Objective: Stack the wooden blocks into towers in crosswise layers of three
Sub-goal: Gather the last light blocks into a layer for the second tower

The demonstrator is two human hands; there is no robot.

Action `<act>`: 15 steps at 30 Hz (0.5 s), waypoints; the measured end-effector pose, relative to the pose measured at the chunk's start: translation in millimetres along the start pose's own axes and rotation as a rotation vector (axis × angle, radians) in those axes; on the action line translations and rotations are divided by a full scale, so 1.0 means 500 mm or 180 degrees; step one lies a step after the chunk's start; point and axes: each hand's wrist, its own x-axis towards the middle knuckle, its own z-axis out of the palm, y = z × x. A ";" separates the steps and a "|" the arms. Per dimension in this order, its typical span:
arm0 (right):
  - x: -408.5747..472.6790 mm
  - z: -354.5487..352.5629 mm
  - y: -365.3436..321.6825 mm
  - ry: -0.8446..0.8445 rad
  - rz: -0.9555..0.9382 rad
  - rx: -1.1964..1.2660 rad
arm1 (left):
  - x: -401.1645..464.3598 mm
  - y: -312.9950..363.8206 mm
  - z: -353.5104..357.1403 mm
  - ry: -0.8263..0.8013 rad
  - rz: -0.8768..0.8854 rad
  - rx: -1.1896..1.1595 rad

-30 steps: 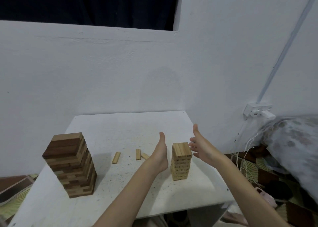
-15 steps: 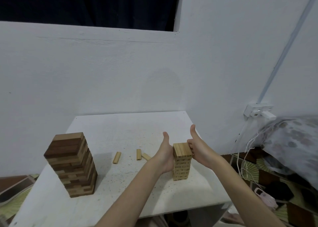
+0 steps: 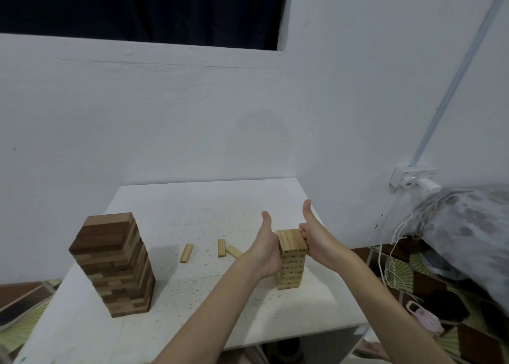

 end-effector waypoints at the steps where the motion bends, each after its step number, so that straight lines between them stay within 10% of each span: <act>1: 0.004 -0.001 0.002 -0.0004 -0.0023 -0.0010 | 0.003 -0.002 -0.001 0.0034 0.0024 -0.0017; 9: 0.012 -0.043 -0.001 0.0304 -0.0130 -0.0390 | -0.025 0.021 -0.009 0.0413 0.0570 0.0458; 15: -0.008 -0.099 -0.045 0.0170 -0.0747 -0.2140 | -0.019 0.045 -0.061 0.0658 0.1109 0.3104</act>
